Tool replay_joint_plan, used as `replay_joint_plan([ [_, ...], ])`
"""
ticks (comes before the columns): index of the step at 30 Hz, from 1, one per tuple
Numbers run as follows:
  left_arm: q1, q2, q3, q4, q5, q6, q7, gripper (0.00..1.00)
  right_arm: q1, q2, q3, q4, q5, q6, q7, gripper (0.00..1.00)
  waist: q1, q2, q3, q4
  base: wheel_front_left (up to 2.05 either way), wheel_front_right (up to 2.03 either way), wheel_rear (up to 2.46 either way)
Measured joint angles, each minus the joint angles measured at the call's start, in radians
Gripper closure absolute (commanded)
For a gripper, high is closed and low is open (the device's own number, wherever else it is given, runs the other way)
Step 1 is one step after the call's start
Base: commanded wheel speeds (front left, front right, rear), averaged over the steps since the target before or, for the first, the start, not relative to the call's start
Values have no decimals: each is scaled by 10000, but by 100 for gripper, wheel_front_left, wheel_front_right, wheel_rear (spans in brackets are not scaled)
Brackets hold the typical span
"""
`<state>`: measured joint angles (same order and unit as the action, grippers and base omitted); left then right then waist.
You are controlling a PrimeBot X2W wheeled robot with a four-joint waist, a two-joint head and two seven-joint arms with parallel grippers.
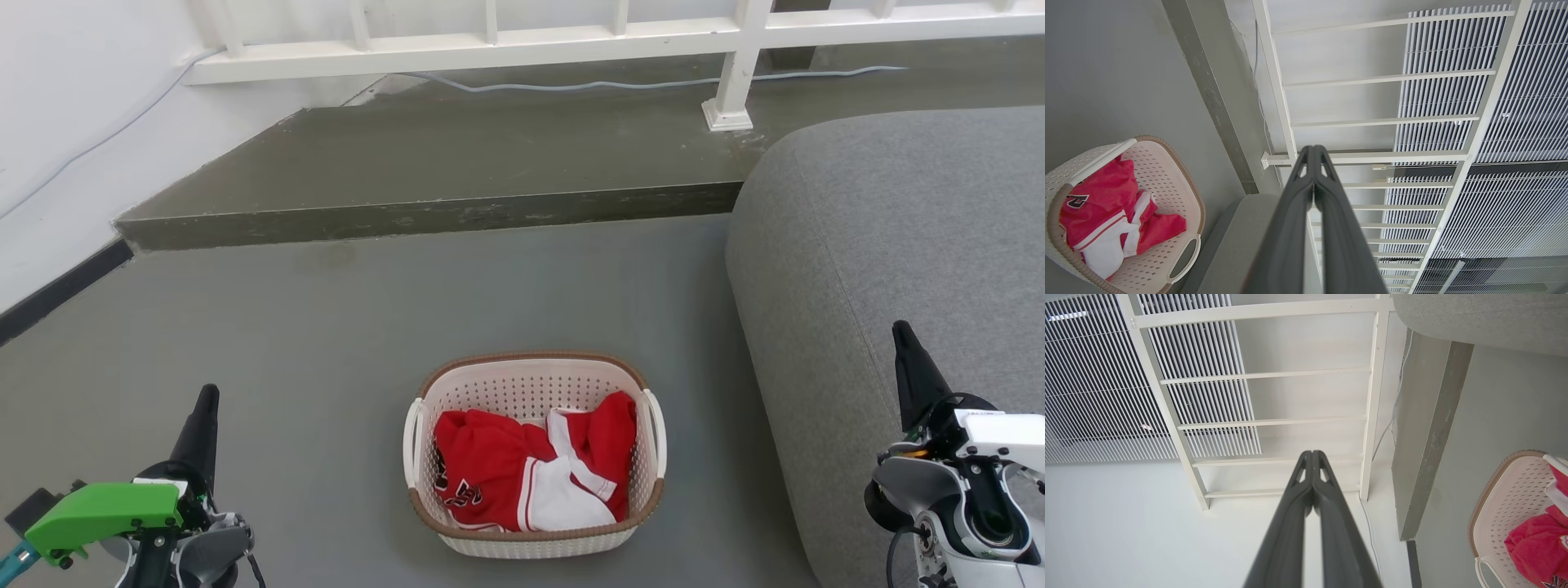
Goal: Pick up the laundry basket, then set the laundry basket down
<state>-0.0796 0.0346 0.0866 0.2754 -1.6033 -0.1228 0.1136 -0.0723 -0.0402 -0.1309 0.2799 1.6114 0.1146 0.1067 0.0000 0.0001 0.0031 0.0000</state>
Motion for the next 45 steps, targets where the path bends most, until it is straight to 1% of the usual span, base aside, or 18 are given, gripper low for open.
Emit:
replay_joint_plan([
  [45, 0, 0, 0, 0, 0, 0, 0, 100, 0, 0, -6, 0, 0, 0, 0, 100, 0, 0, 0, 0, 0, 0, 0],
])
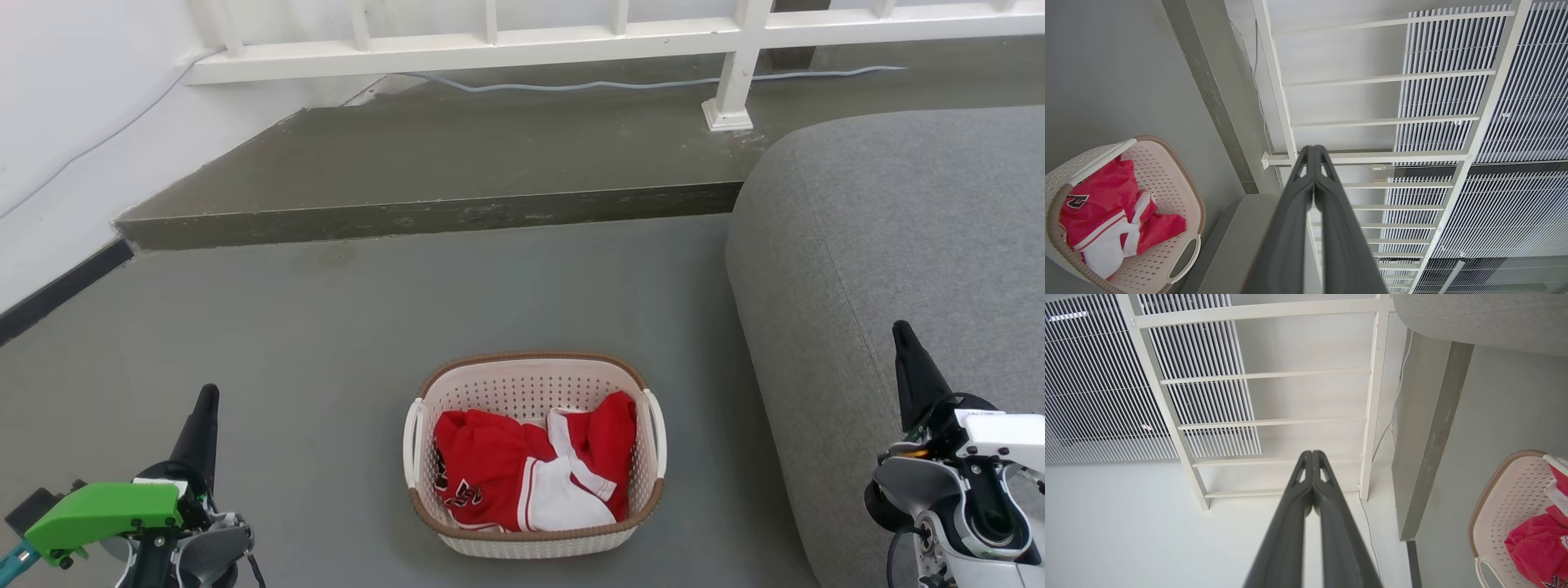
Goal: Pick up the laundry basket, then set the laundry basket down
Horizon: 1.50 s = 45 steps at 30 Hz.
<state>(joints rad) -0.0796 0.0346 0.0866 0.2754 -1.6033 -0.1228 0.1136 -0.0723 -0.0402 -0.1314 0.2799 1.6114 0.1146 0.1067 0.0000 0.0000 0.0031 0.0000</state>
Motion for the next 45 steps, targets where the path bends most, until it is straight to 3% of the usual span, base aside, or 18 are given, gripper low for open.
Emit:
replay_joint_plan([
  [30, 1, -2, 0, 12, 2, 0, 0, 100, 2, 2, 0, 10, 0, -2, 0, 100, 0, 0, 0, 0, 0, 0, 0],
  [31, 15, -25, 0, 104, 2, 8, 0, 0, 17, 25, 6, 104, 0, -15, -2, 0, 0, 0, 0, 0, 0, 0, 0],
  [45, 295, -219, -209, 355, 8, 13, -182, 0, 405, 222, 163, 265, -31, -17, -96, 0, 0, 0, 8, 12, 0, 0, 0],
])
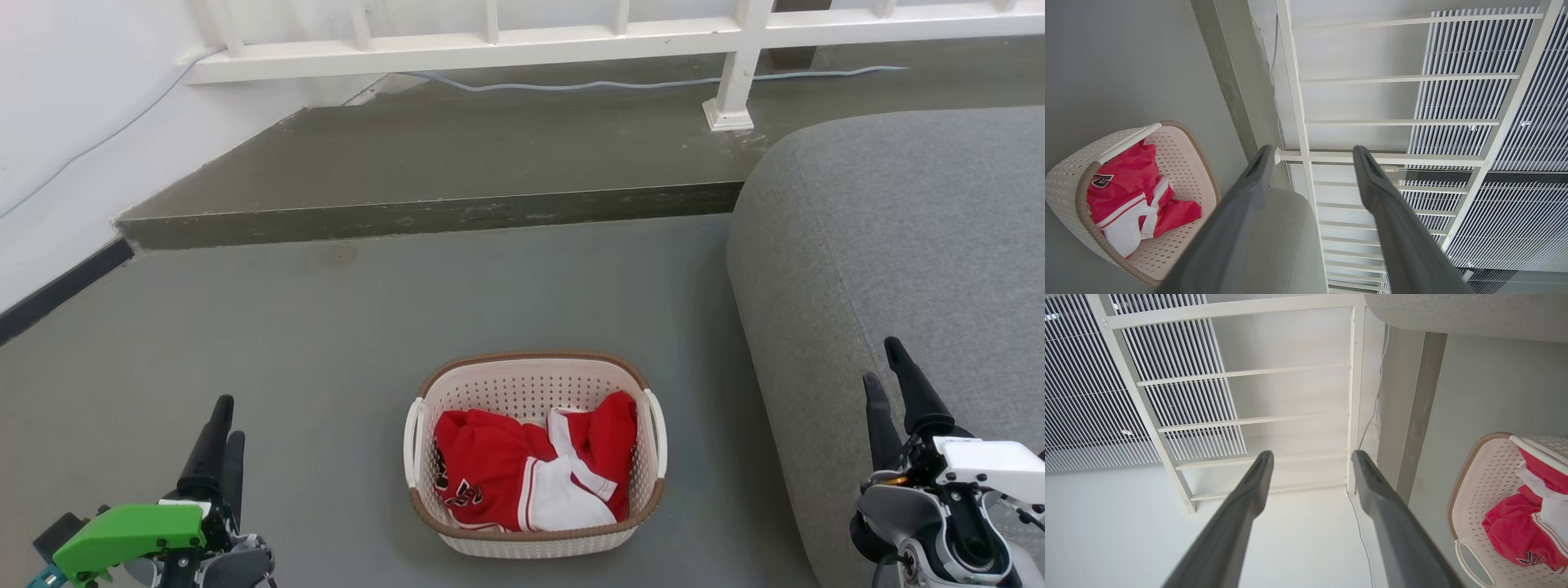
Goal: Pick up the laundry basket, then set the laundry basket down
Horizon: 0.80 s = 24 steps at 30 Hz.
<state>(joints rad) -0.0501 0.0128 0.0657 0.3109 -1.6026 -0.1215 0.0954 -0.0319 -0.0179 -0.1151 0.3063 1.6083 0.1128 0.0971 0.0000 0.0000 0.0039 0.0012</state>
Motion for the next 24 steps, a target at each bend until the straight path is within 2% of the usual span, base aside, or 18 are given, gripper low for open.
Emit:
replay_joint_plan([
  [10, -3, 46, -291, -232, 560, 0, -397, 0, -6, -92, 318, -353, -489, 0, -238, 0, 0, 0, 16, 14, 0, 0, 0],
  [24, -21, 301, -947, -366, 1941, 0, -911, 0, -21, -556, 1235, -748, -1998, 0, -894, 0, 0, 0, 27, 27, 0, 0, 0],
])
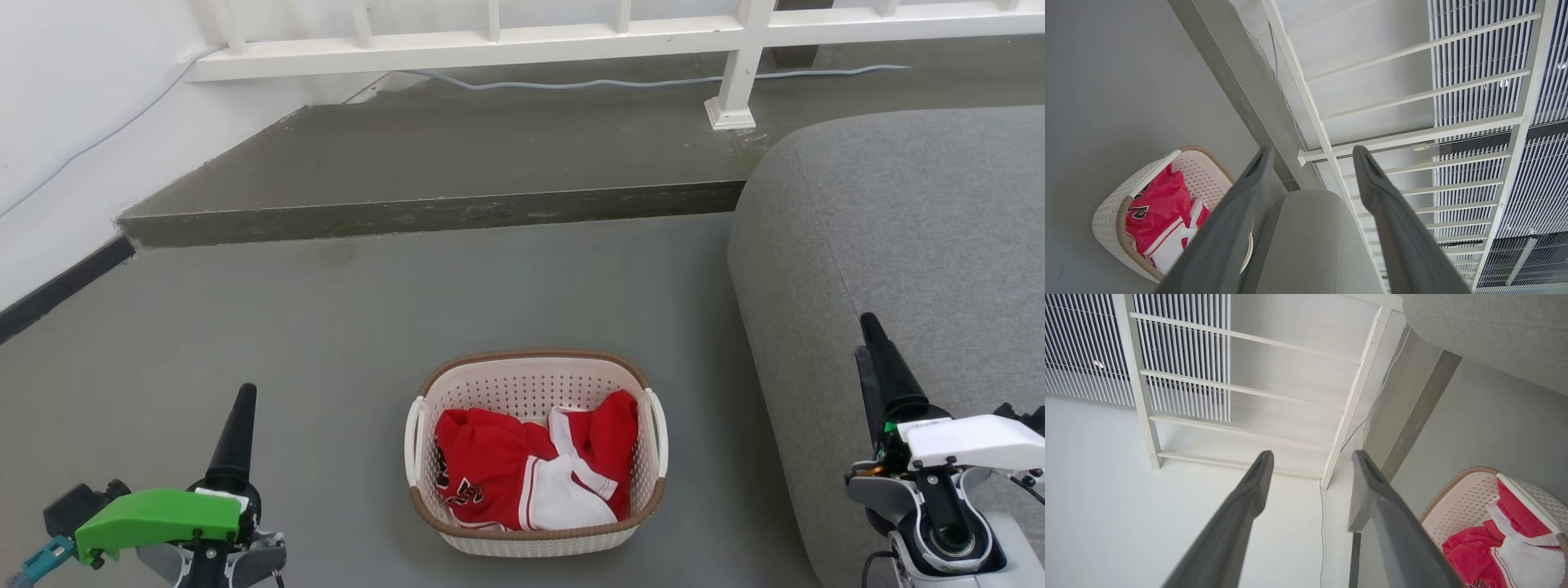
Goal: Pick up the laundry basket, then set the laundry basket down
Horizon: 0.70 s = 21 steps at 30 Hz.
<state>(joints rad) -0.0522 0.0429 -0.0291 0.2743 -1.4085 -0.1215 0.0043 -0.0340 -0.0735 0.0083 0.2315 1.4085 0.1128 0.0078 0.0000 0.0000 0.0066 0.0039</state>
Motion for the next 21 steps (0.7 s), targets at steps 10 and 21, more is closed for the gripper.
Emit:
replay_joint_plan([
  [10, -45, 105, -178, -136, 1356, -2, -278, 0, -50, -376, 556, -40, -1197, 2, -339, 0, 0, 0, -2, 9, 0, 0, 0],
  [21, -128, 226, -428, -324, 3346, 36, -617, 0, -203, -790, 1139, -19, -3035, -6, -681, 0, 0, 0, 4, -18, 0, 0, 0],
])
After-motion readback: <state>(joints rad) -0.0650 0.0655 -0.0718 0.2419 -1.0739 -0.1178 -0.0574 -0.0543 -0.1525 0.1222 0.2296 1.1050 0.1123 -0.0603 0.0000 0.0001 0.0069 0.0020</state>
